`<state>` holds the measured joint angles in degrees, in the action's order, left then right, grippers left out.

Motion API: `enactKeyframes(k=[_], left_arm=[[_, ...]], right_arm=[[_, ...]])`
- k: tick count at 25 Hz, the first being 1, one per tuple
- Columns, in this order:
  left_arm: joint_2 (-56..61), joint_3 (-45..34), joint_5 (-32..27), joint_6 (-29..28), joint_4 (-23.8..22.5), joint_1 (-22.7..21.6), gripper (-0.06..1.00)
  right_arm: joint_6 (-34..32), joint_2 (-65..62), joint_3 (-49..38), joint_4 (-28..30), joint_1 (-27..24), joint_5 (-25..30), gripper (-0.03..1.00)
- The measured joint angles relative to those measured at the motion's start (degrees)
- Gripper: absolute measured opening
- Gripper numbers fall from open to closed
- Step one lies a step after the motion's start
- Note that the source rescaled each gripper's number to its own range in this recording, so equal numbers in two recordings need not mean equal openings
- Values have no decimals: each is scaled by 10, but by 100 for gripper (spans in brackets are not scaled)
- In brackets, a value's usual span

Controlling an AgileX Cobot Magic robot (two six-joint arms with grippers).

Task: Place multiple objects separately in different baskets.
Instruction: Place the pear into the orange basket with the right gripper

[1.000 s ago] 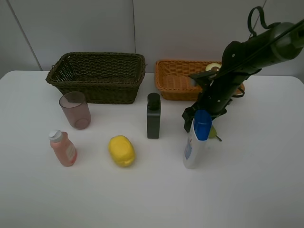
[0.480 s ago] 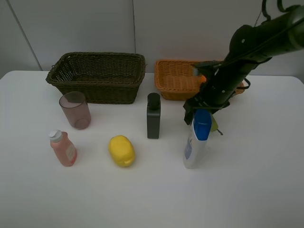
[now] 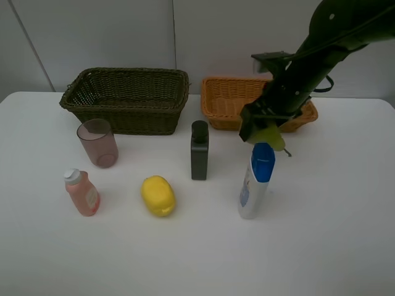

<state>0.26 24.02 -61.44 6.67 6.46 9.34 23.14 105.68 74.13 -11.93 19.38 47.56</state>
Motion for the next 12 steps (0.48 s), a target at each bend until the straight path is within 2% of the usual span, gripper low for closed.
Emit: enactKeyframes(k=[6, 12], left_arm=[[0, 0, 0, 0, 0, 0, 100], [0, 0, 0, 0, 0, 0, 100]], right_arm=[[0, 0, 60, -1, 0, 15, 58], [-1, 7, 109, -1, 0, -4, 58]])
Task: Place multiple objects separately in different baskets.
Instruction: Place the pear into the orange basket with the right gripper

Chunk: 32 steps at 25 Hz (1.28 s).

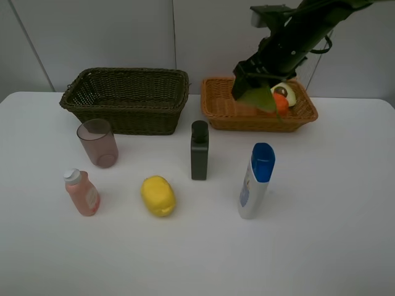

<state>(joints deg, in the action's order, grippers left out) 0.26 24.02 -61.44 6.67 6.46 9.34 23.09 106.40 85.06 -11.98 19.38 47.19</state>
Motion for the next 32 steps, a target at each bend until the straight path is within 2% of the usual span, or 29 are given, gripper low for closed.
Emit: enactKeyframes(k=[11, 20, 32], left_arm=[[0, 0, 0, 0, 0, 0, 100], [0, 0, 0, 0, 0, 0, 100], [0, 0, 0, 0, 0, 0, 100]], right_arm=[[0, 94, 109, 9, 0, -69, 58], [0, 193, 188, 9, -2, -79, 58], [-1, 214, 199, 11, -36, -104, 58]])
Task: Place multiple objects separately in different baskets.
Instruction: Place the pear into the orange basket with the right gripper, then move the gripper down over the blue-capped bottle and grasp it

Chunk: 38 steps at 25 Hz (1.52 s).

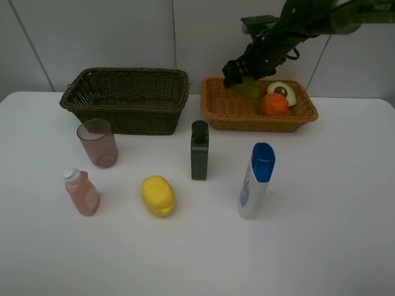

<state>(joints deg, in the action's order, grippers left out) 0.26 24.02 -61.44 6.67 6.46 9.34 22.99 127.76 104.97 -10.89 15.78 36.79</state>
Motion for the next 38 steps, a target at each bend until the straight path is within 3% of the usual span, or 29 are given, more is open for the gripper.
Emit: enactKeyframes(k=[16, 17, 20, 22, 38], left_arm=[[0, 0, 0, 0, 0, 0, 100], [0, 0, 0, 0, 0, 0, 100], [0, 0, 0, 0, 0, 0, 100], [0, 0, 0, 0, 0, 0, 100], [0, 0, 0, 0, 0, 0, 100]], right_arm=[[-16, 0, 0, 0, -7, 5, 58], [-18, 0, 0, 4, -7, 5, 61], [-24, 0, 1, 26, -7, 5, 88], [-33, 0, 1, 29, -7, 5, 96], [-40, 0, 1, 31, -7, 14, 100]])
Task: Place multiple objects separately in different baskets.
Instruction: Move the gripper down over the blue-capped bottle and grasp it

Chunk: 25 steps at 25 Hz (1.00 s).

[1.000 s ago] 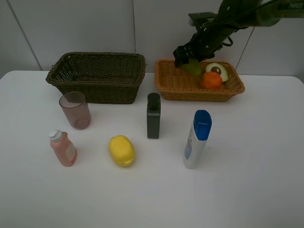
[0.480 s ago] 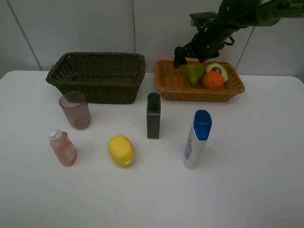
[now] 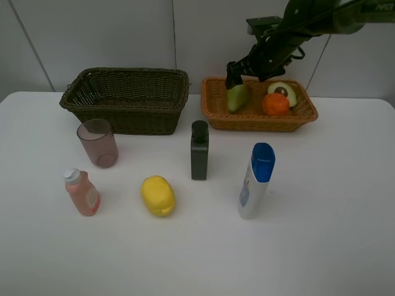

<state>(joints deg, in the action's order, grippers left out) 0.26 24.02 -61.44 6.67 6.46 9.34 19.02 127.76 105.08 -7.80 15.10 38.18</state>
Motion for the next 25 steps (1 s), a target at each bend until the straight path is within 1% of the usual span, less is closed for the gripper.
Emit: enactKeyframes(k=[4, 8, 11, 16, 18, 23, 25], left_arm=[[0, 0, 0, 0, 0, 0, 100], [0, 0, 0, 0, 0, 0, 100], [0, 0, 0, 0, 0, 0, 100], [0, 0, 0, 0, 0, 0, 100], [0, 0, 0, 0, 0, 0, 100], [0, 0, 0, 0, 0, 0, 100], [0, 0, 0, 0, 0, 0, 100]], right_arm=[[0, -5, 0, 0, 0, 23, 100], [-6, -24, 0, -7, 0, 70, 100], [-25, -38, 0, -4, 0, 118, 100], [-79, -66, 0, 42, 1, 203, 100], [-101, -84, 0, 59, 4, 229, 100], [-144, -139, -1, 85, 22, 271, 100], [-164, -169, -17, 101, 30, 278, 100]])
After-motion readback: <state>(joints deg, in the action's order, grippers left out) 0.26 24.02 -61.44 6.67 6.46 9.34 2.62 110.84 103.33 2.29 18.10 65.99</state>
